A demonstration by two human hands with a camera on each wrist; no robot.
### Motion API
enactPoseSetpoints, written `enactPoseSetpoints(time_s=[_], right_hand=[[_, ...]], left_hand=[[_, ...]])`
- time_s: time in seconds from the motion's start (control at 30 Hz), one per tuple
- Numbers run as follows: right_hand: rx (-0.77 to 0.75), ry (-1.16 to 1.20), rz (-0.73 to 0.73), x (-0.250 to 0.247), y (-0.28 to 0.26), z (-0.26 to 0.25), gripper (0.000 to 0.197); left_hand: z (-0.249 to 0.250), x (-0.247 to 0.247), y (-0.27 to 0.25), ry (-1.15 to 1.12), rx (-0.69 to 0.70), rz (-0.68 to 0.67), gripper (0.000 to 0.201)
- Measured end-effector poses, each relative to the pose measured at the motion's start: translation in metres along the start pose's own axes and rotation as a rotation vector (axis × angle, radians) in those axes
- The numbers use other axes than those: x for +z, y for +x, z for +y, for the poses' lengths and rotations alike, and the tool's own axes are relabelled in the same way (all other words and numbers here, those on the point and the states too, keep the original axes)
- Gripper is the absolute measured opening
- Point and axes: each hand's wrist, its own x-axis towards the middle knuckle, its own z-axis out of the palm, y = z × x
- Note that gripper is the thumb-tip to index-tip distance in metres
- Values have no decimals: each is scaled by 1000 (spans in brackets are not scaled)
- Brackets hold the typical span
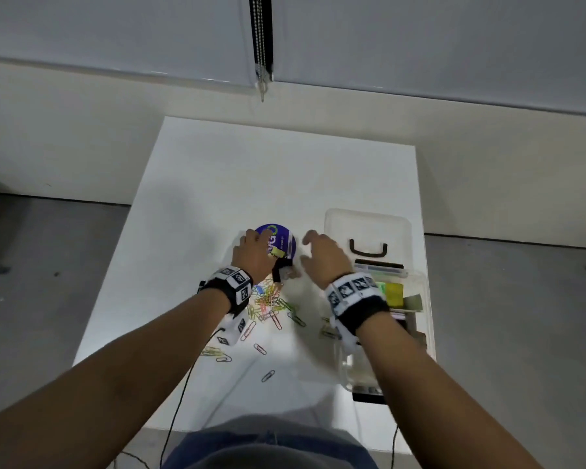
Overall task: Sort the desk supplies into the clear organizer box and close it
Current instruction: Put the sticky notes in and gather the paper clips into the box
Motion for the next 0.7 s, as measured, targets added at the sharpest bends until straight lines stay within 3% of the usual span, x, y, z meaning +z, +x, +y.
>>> enactPoseSetpoints(time_s=[0.1,0.2,0.3,0.47,0.57,0.7], right_hand=[[53,-69,-200,36,32,-22,54],[50,-130,-256,65,49,-20,63],[8,-192,-263,82,58,-18,70],[47,-215,-229,91,62,-17,57],[118,-140,-216,89,61,-13,45],[250,145,-96,87,59,-5,33]], left_hand=[[-20,6,11,160,24,-168,87],[-25,10,17,167,83,-175,75],[-38,12,21,-10,109,-164,55],[-71,12,17,-321,166,-126,18],[-84,7,9,-491,139,-128,10],[-91,12,2,-584,57,-151,19]])
